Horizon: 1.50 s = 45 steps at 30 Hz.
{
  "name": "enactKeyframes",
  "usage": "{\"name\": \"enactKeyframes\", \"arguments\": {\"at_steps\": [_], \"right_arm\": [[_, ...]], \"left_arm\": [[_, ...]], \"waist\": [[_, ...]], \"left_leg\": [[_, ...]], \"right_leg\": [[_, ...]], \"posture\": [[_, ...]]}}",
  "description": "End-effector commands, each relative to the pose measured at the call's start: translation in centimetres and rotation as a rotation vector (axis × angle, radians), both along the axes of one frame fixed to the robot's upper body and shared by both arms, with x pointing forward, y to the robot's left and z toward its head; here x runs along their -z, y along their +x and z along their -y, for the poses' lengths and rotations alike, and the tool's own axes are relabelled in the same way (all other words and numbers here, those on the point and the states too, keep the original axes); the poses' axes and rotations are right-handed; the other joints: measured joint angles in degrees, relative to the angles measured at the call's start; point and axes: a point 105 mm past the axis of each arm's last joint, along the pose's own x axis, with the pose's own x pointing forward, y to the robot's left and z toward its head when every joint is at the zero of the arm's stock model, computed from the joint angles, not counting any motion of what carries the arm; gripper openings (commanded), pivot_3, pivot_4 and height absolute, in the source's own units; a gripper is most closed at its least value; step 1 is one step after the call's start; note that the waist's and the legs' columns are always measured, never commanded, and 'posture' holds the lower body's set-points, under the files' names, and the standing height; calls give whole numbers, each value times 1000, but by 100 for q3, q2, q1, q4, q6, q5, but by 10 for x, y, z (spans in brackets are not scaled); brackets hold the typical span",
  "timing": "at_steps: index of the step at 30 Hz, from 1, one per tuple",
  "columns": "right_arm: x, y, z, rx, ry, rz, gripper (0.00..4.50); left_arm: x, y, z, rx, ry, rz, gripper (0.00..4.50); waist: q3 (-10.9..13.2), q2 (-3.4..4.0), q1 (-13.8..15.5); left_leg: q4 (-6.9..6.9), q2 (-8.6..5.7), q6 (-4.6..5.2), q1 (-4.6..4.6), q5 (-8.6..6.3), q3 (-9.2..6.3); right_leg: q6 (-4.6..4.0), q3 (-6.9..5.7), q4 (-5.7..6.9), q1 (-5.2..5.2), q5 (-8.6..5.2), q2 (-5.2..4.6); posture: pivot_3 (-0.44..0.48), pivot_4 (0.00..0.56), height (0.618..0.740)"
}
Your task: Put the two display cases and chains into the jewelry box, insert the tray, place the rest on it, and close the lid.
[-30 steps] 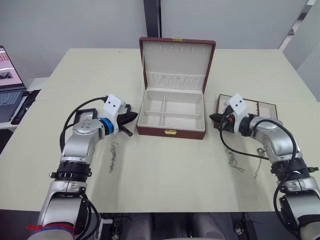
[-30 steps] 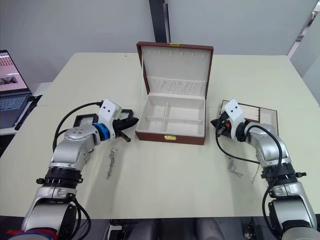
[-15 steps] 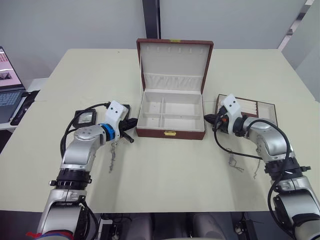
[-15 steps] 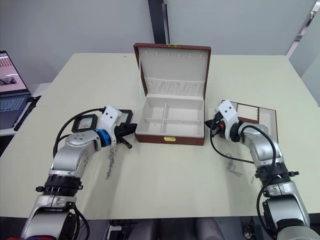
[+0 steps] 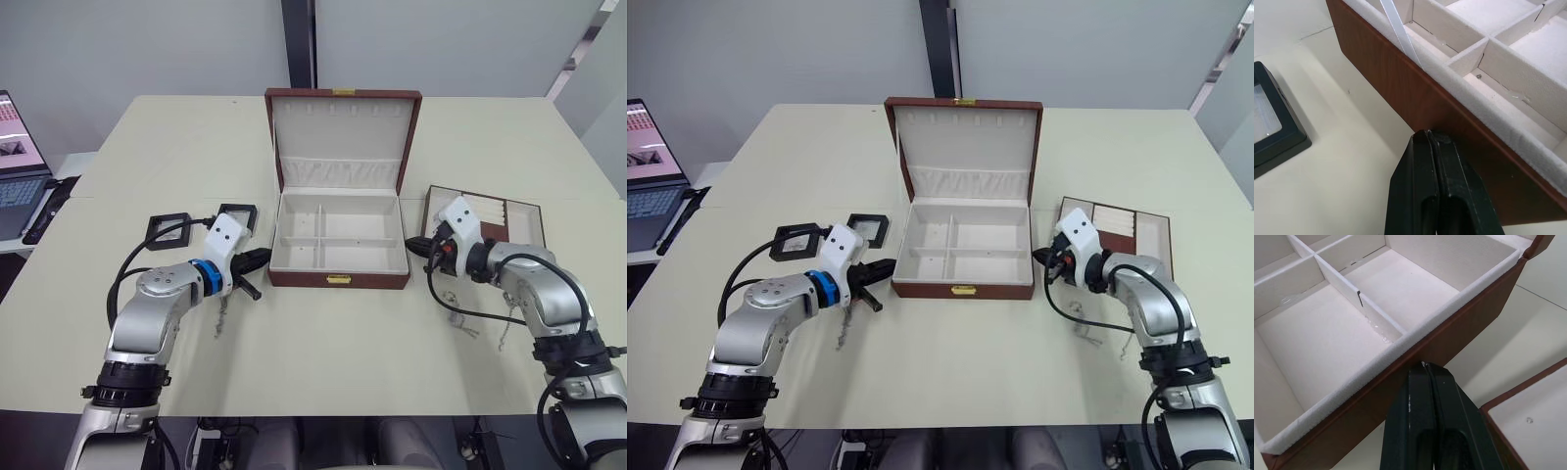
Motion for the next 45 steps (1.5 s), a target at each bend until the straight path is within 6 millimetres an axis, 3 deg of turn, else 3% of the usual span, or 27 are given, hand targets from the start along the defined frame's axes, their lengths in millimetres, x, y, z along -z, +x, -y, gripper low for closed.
{"name": "enactKeyframes", "arguments": {"at_steps": [1,7,14,20,24,31,33,36,45], "right_arm": [[-5,-15,-26,-127,52,-3,11],[-5,-13,-26,-121,53,-3,11],[-6,-8,-12,-81,39,8,11],[-10,-7,6,-40,32,23,11],[-18,-13,23,-44,64,34,11],[-30,-22,65,-34,71,71,11],[-34,-23,80,-16,66,78,0],[-41,-30,108,-3,49,72,566],[-37,-55,193,108,-63,-31,3094]], "left_arm": [[-4,-15,24,113,-37,-3,0],[-6,-13,19,93,-27,-2,0],[-9,-8,5,48,-10,13,0],[-17,-2,-21,-27,11,38,0],[-30,-4,-49,-86,4,60,0],[-52,-26,-100,-139,4,67,0],[-57,-34,-114,-158,13,66,383],[-60,-47,-145,-209,66,38,1154],[-62,-81,-212,-349,191,-41,3903]], "waist": [[0,0,-1],[0,-1,-4],[0,-1,-14],[0,-1,-14],[0,-2,5],[1,-2,-2],[1,-2,2],[2,-2,3],[3,0,-8]], "left_leg": [[0,1,4,1,-2,-1],[-1,0,8,9,-4,1],[-1,1,8,10,-5,1],[-2,2,8,10,-5,0],[-2,1,9,8,-5,-1],[-4,2,10,9,-6,-1],[-5,2,11,9,-6,-1],[-6,2,11,10,-6,-1],[-11,4,13,16,-8,7]], "right_leg": [[0,-1,0,1,0,0],[0,1,0,8,0,1],[0,1,0,8,0,2],[0,0,0,6,0,3],[0,-1,-2,6,0,2],[0,-1,-4,7,0,1],[0,-1,-6,7,0,1],[0,-2,-6,6,0,1],[0,1,-9,8,0,0]], "posture": [[0,150,740],[0,150,740],[0,150,740],[0,150,740],[0,150,740],[0,150,740],[0,150,740],[0,150,740],[0,150,740]]}}
